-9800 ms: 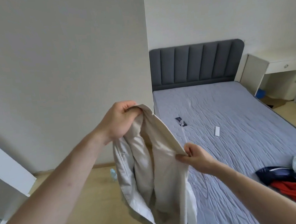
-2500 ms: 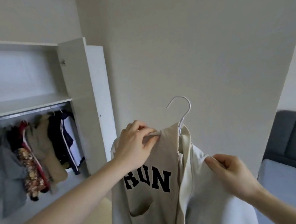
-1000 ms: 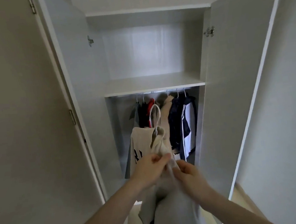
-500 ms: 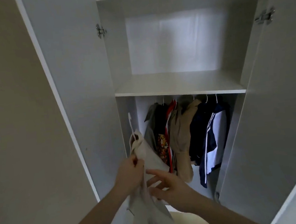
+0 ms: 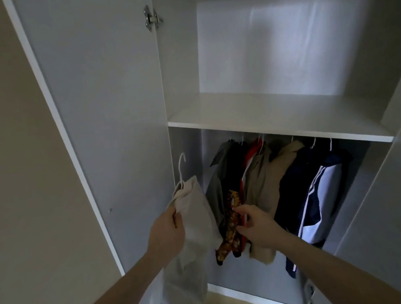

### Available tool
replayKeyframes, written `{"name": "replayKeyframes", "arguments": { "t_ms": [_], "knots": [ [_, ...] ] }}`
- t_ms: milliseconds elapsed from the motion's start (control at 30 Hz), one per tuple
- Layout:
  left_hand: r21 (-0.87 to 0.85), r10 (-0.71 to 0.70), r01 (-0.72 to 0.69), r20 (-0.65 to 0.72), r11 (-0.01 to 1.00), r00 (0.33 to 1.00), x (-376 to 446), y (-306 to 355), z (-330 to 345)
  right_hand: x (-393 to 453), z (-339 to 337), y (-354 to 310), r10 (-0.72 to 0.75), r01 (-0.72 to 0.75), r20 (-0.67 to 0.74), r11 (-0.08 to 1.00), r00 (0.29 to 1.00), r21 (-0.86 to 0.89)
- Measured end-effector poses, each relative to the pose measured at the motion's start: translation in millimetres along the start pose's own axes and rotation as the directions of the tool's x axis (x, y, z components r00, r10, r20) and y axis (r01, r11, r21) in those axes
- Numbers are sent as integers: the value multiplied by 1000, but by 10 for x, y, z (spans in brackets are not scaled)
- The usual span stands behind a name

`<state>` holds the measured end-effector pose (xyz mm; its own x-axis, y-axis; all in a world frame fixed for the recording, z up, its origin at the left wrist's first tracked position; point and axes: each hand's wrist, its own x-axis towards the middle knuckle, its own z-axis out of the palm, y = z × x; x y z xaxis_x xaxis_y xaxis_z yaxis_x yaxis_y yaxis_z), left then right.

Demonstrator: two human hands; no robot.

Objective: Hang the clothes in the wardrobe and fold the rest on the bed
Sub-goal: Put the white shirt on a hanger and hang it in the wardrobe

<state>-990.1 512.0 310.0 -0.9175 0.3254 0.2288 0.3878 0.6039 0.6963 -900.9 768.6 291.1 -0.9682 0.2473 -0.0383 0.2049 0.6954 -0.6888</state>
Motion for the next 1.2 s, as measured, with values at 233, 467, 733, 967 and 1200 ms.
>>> {"name": "replayKeyframes", "arguments": {
  "t_ms": [233, 467, 733, 967, 1200],
  "knots": [
    [-30, -35, 34, -19, 999, 999, 455, -302, 211, 1371, 158, 77, -18, 45, 99, 959, 995, -281],
    [-37, -31, 31, 5, 999, 999, 844, -614, 272, 2579, 294, 86, 42, 76, 177, 789, 983, -610],
    [-42, 16, -16, 9, 999, 1000, 1165, -596, 386, 3285, 223, 172, 173, 149, 296, 572, 940, -807],
    [28, -35, 35, -16, 999, 999, 1396, -420, 629, 3350, -14, 524, 145, 208, 313, 485, 939, -849],
    [62, -77, 78, -20, 995, 997, 1959, -385, 1109, 3226, -362, 779, 138, 211, 330, 531, 934, -821]
  ]
}}
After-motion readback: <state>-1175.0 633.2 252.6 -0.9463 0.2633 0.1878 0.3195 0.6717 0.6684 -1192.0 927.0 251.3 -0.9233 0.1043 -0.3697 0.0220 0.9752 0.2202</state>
